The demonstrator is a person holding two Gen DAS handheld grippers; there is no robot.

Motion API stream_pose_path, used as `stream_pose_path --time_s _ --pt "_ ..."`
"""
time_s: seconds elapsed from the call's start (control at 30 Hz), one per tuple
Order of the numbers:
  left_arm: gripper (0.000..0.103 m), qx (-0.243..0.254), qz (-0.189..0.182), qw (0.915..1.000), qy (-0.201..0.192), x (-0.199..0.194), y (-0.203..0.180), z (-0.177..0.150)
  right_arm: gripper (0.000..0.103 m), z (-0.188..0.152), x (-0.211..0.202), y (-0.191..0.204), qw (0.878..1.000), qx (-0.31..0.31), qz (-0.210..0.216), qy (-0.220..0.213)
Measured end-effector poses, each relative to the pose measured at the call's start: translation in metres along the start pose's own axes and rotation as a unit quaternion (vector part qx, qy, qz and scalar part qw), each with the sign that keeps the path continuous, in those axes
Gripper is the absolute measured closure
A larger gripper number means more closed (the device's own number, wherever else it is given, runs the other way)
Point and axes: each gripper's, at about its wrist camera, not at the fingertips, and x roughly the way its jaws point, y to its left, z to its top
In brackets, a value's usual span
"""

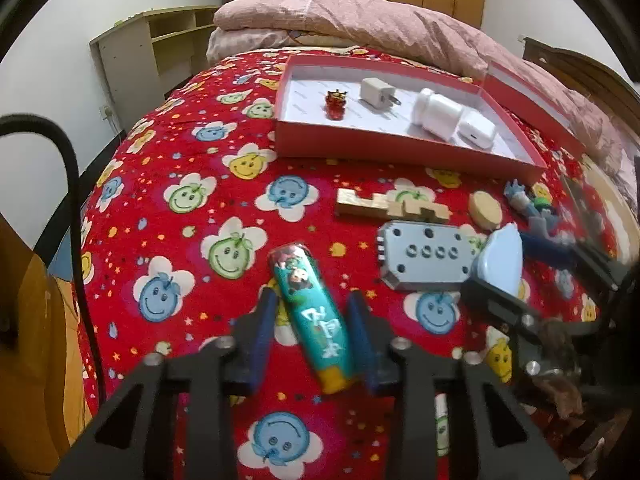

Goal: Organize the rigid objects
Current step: 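Grasp the light blue oval case with the right gripper while the left gripper grasps the teal lighter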

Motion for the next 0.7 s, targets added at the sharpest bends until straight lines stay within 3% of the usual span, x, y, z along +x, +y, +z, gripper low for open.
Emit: stream_pose_path --time_s 0.1,0.5,0.7 --pt "0.079 -0.004 -0.009 1.0 0.001 -0.002 0.001 0.0 0.023 -0.002 -0.002 0.001 1.0 0.0 -0.001 -0.005" --pt "0.079 -0.012 -0.048 0.9986 -0.018 -0.021 -0.002 0.009 0.023 -0.011 -0.022 -0.008 0.998 0.042 0.033 -0.019" --pt "0.079 -0.013 -0.05 0.9979 -0.039 -0.029 -0.002 0.032 0.023 -0.011 -0.031 -0.012 0.997 0.059 0.048 -0.033"
